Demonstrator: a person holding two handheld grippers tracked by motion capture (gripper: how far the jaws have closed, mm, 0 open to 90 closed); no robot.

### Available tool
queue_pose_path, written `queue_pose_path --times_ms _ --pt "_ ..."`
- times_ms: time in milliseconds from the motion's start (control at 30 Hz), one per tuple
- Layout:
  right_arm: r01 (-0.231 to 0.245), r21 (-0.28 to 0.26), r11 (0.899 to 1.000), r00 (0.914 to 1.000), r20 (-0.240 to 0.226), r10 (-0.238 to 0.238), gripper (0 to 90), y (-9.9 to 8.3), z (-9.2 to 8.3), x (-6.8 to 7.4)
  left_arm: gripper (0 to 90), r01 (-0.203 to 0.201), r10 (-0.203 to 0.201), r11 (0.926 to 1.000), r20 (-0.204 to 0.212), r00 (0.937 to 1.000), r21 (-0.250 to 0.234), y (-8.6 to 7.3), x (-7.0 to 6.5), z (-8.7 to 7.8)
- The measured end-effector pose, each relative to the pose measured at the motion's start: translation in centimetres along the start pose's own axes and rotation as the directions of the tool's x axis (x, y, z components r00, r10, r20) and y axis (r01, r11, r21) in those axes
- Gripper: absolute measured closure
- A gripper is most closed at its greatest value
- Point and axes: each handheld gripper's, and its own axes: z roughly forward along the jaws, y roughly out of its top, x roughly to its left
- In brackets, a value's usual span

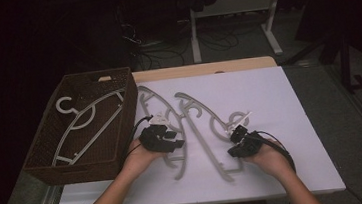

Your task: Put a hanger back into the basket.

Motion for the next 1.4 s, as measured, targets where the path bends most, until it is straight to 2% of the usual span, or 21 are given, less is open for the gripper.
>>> queue_pose_path --times_ms 133,267,400,533,600,667,733,800,833,867,900,933,967,1000,1033,1167,1200,1233,1267,1300,1400 --pt "-0.051 0.008 0.999 0.9980 0.037 0.051 89.1 -1.4 -1.0 -2.0 51.2 -0.006 0.006 1.0000 0.002 1.0000 0.005 0.0 -0.1 0.1" --pt "-0.094 0.018 0.995 0.9924 0.082 0.092 89.1 -2.5 -1.9 -3.9 51.2 -0.006 0.006 1.0000 0.004 1.0000 0.006 0.0 -0.1 0.1" --pt "-0.130 0.012 0.991 0.9836 0.128 0.128 89.1 -3.7 -2.7 -5.8 51.1 -0.005 0.005 1.0000 0.005 1.0000 0.008 0.0 -0.1 0.2" --pt "-0.171 0.001 0.985 0.9706 0.172 0.168 89.0 -4.7 -3.4 -7.4 51.1 -0.009 0.009 0.9999 0.005 0.9999 0.013 0.0 -0.1 0.2" --pt "-0.185 -0.007 0.983 0.9675 0.174 0.183 88.7 -4.8 -3.6 -7.9 51.1 -0.010 0.010 0.9999 0.006 0.9999 0.013 0.0 -0.2 0.2" --pt "-0.192 -0.049 0.980 0.9686 0.151 0.198 83.6 -4.6 -4.0 -8.0 50.7 -0.008 0.008 0.9999 0.009 0.9999 0.014 0.0 -0.2 0.2" --pt "-0.191 -0.098 0.977 0.9739 0.106 0.201 80.6 -3.8 -4.3 -7.8 50.3 -0.006 0.006 0.9999 0.010 0.9999 0.012 0.0 -0.1 0.2" --pt "-0.174 -0.142 0.974 0.9813 0.057 0.184 76.8 -2.5 -4.3 -7.4 50.0 -0.002 0.002 0.9999 0.012 0.9999 0.011 0.0 -0.1 0.2" --pt "-0.174 -0.142 0.974 0.9813 0.057 0.184 76.8 -2.5 -4.3 -7.4 49.8 -0.002 0.002 0.9999 0.012 0.9999 0.011 0.0 -0.1 0.2" --pt "-0.170 -0.155 0.973 0.9838 0.031 0.177 75.0 -1.7 -4.1 -7.2 49.8 -0.001 0.001 0.9999 0.013 0.9999 0.010 0.0 -0.1 0.2" --pt "-0.141 -0.167 0.976 0.9898 -0.001 0.143 71.8 0.3 -3.4 -6.6 49.5 -0.001 0.001 0.9999 0.014 0.9999 0.011 0.0 0.0 0.1" --pt "-0.134 -0.171 0.976 0.9908 -0.010 0.135 71.2 0.9 -3.1 -6.4 49.5 0.002 -0.002 1.0000 0.014 0.9999 0.009 0.0 0.0 0.1" --pt "-0.126 -0.174 0.977 0.9920 -0.017 0.125 70.9 1.8 -2.7 -6.2 49.4 0.004 -0.004 1.0000 0.015 0.9999 0.008 0.0 0.0 0.1" --pt "-0.126 -0.174 0.977 0.9920 -0.017 0.125 70.9 1.8 -2.7 -6.2 49.2 0.004 -0.004 1.0000 0.015 0.9999 0.008 0.0 0.0 0.1" --pt "-0.101 -0.177 0.979 0.9949 -0.024 0.098 68.8 3.6 -1.6 -6.0 49.0 0.004 -0.004 1.0000 0.015 0.9999 0.008 0.0 0.1 0.1" --pt "-0.096 -0.175 0.980 0.9950 -0.043 0.090 66.4 6.3 0.3 -5.9 47.4 0.002 -0.002 1.0000 0.015 0.9999 0.006 0.0 0.1 0.0" --pt "-0.096 -0.175 0.980 0.9950 -0.043 0.090 66.4 6.3 0.3 -5.9 46.8 0.002 -0.002 1.0000 0.015 0.9999 0.006 0.0 0.1 0.0" --pt "-0.088 -0.160 0.983 0.9953 -0.054 0.081 65.4 7.6 1.4 -5.9 46.3 0.002 -0.003 1.0000 0.014 0.9999 0.008 0.0 0.2 0.0" --pt "-0.088 -0.160 0.983 0.9953 -0.054 0.081 65.4 7.6 1.4 -5.9 46.0 0.002 -0.003 1.0000 0.014 0.9999 0.008 0.0 0.2 0.0" --pt "-0.076 -0.136 0.988 0.9962 -0.053 0.069 64.7 8.6 2.3 -5.8 45.8 0.001 -0.001 1.0000 0.014 0.9999 0.006 0.0 0.2 -0.1" --pt "-0.069 -0.111 0.991 0.9971 -0.040 0.065 64.5 9.2 3.1 -5.7 45.4 0.004 -0.004 1.0000 0.012 0.9999 -0.001 0.0 0.2 -0.1"
